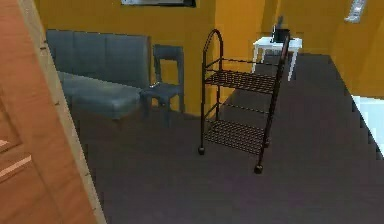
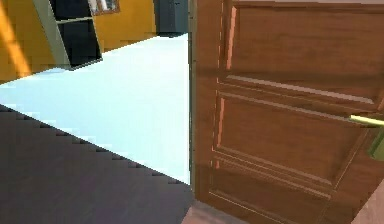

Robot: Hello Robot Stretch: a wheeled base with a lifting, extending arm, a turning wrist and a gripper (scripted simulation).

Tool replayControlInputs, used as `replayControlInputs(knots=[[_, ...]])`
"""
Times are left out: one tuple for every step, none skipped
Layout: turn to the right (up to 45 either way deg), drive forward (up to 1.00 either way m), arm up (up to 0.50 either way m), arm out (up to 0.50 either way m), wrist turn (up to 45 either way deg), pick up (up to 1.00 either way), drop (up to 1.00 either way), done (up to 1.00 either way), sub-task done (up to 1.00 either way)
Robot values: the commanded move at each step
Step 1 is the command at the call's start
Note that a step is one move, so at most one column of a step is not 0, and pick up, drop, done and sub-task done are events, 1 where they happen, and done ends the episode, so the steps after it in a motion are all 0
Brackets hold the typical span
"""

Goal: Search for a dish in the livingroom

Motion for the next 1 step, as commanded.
replayControlInputs(knots=[[0.0, 0.6, 0.0, 0.0, 0.0, 0.0, 0.0, 0.0, 0.0]])
